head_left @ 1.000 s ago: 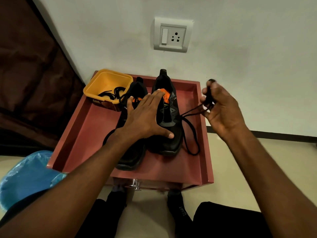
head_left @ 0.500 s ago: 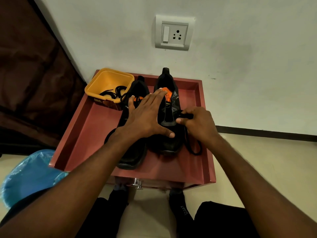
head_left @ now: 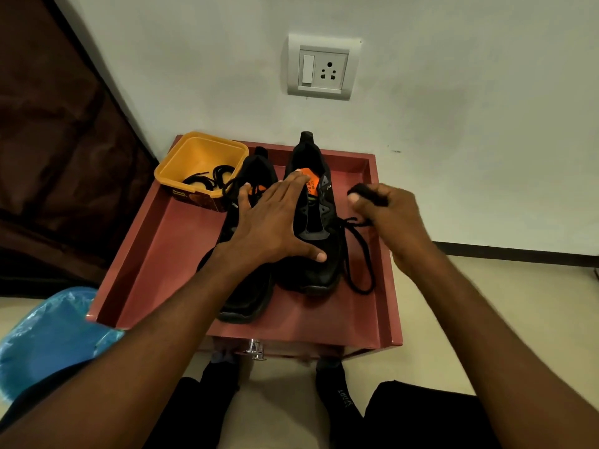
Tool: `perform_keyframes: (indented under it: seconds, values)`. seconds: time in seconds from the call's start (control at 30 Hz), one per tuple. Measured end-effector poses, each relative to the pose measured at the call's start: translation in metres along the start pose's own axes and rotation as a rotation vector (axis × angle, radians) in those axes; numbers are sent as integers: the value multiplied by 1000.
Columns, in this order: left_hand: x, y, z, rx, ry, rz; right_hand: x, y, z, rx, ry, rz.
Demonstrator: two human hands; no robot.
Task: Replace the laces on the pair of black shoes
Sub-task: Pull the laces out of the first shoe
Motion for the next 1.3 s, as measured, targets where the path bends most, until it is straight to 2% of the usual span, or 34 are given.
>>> perform_keyframes:
  seconds: [0.07,0.13,0.23,0.47,0.5,0.57,0.63,0.7,0.73,0.77,0.83,0.93,1.0,1.17,1.3]
  values:
    - [-1,-1,-1,-5,13,0,-12,3,7,102,368,-94]
    - [-1,-1,-2,0,13,3,-20,5,13,137,566,-164]
    - [-2,-1,-3,18,-31,15,-25,4,19,122,593,-142]
    - [-2,1,-4,29,-25,12,-25,4,19,15,447,-114]
    - [-1,1,-4,32,-20,12,-23,4,16,-38,333,-125]
    - [-1,1,-3,41,-7,9,-10,1,4,-155,-108,-107]
    - [0,0,-2,46,-3,8,8,-5,-7,-182,-599,-48]
    - [0,0,-2,45,-3,12,17,-7,-10,-198,-875,2]
    - [0,0,-2,42,-2,12,16,-7,-8,-218,-854,24]
    - [0,0,-2,38,1,11,12,-7,-5,-224,-721,41]
    - [0,0,-2,32,2,9,1,-5,3,-158,-319,38]
    - [0,1,-3,29,-1,13,-17,-1,10,45,208,-89]
    - [0,1,-3,28,-4,12,-25,2,15,113,459,-166]
    - [0,1,-4,20,4,19,-28,1,14,111,596,-145]
    - [-1,0,-5,20,5,11,-28,0,14,67,441,-199]
Point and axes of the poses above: each hand's wrist, its own y-axis away from the middle knuckle, its own x-axis out of the back of the hand, z = x × y, the point moved 1 cm from there along -y, towards the middle knuckle
